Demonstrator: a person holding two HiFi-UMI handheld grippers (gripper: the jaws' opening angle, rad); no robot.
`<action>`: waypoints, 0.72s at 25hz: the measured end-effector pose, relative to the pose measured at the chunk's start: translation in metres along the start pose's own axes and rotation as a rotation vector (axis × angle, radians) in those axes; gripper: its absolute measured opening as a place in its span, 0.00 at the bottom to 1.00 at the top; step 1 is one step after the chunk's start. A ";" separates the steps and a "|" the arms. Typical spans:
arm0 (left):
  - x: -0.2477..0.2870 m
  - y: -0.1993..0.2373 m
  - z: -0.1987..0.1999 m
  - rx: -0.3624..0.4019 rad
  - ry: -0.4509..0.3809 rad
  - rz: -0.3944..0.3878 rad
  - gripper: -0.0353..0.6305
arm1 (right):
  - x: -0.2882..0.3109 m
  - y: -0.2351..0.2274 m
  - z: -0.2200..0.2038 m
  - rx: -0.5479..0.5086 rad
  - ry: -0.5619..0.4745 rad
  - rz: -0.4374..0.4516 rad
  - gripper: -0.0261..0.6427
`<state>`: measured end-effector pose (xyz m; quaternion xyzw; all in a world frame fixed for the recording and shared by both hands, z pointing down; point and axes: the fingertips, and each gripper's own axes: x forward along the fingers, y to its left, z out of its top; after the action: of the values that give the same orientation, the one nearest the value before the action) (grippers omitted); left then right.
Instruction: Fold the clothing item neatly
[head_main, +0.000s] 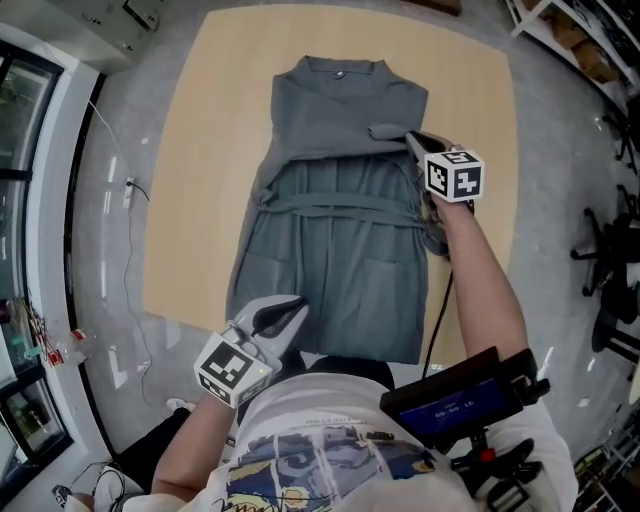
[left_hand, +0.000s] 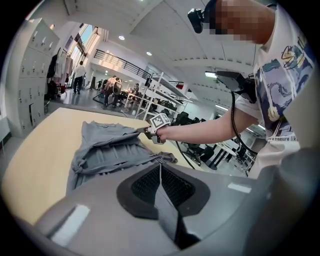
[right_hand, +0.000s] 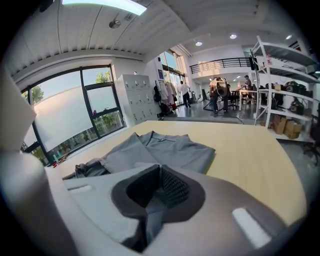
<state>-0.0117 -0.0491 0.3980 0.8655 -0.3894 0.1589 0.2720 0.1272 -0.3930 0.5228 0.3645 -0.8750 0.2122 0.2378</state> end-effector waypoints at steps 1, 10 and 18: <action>0.001 -0.002 0.000 -0.001 0.000 0.009 0.08 | 0.001 -0.001 -0.004 -0.001 0.004 0.006 0.06; 0.009 -0.017 0.003 -0.013 -0.009 0.065 0.08 | 0.007 0.000 -0.030 -0.024 0.044 0.063 0.07; 0.010 -0.029 0.001 0.005 0.009 0.082 0.08 | -0.004 -0.002 -0.041 -0.007 0.039 0.076 0.11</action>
<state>0.0166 -0.0398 0.3925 0.8488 -0.4230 0.1747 0.2649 0.1412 -0.3701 0.5534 0.3261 -0.8840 0.2251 0.2480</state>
